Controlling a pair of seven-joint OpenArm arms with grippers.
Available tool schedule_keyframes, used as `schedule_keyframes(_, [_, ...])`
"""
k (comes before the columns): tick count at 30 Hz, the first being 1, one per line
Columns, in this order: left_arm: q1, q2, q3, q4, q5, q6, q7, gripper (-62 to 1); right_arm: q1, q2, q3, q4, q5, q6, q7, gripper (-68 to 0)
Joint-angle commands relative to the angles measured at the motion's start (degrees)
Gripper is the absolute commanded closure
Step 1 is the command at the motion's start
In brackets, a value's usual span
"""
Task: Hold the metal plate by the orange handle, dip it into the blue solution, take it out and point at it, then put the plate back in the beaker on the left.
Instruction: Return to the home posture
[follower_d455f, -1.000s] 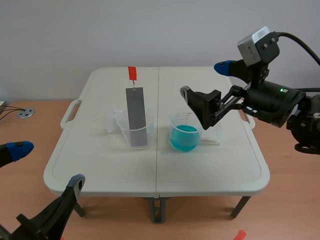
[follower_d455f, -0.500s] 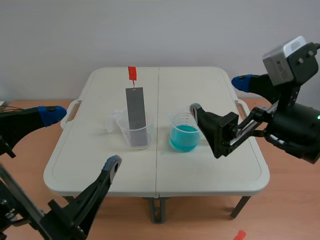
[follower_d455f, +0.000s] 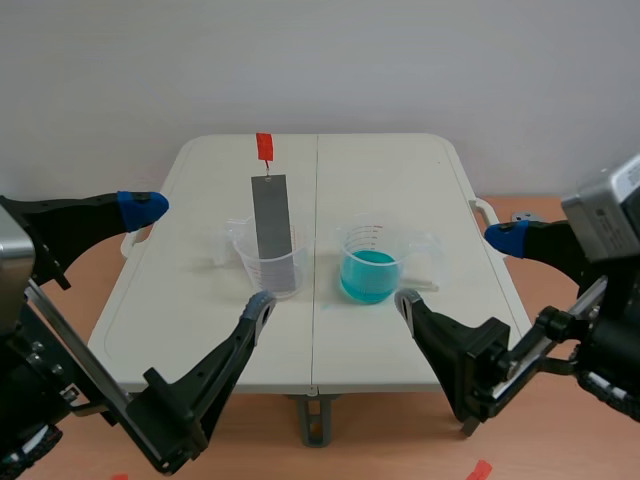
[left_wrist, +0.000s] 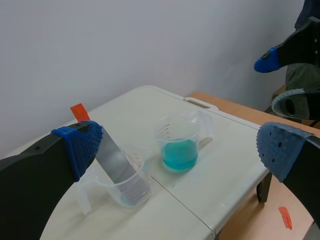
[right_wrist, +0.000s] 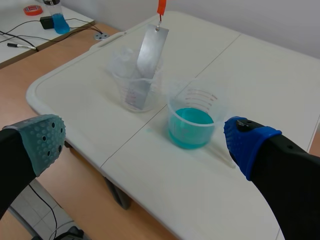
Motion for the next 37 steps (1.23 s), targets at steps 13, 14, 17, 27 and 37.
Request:
schedule_keyframes(13, [0.59, 0.13, -0.07, 0.28, -0.37, -0.13, -0.37, -62.3, -9.66, -3.15, 1.86, 7.28, -3.65, -2.01, 0.76, -66.5])
schedule_keyframes(14, [0.59, 0.13, -0.07, 0.28, -0.37, -0.13, -0.37, -62.3, -9.79, -3.13, 1.86, 7.28, -3.93, -2.21, 0.81, -66.5])
schedule_keyframes(17, [0.59, 0.13, -0.07, 0.28, -0.37, -0.13, 0.0, -62.3, -9.81, -3.13, 1.86, 7.28, -3.93, -2.84, 0.15, -66.5])
schedule_keyframes(27, [0.61, 0.13, -0.07, 0.22, -0.37, -0.15, 8.37, -62.3, -9.79, -3.13, 1.86, 7.28, -3.96, -2.82, -1.75, -66.5])
schedule_keyframes(37, [0.61, 0.13, -0.07, 0.07, -0.37, -0.13, 15.08, -62.3, -9.79, -3.13, 1.86, 7.28, -5.44, -2.82, -1.97, -66.5])
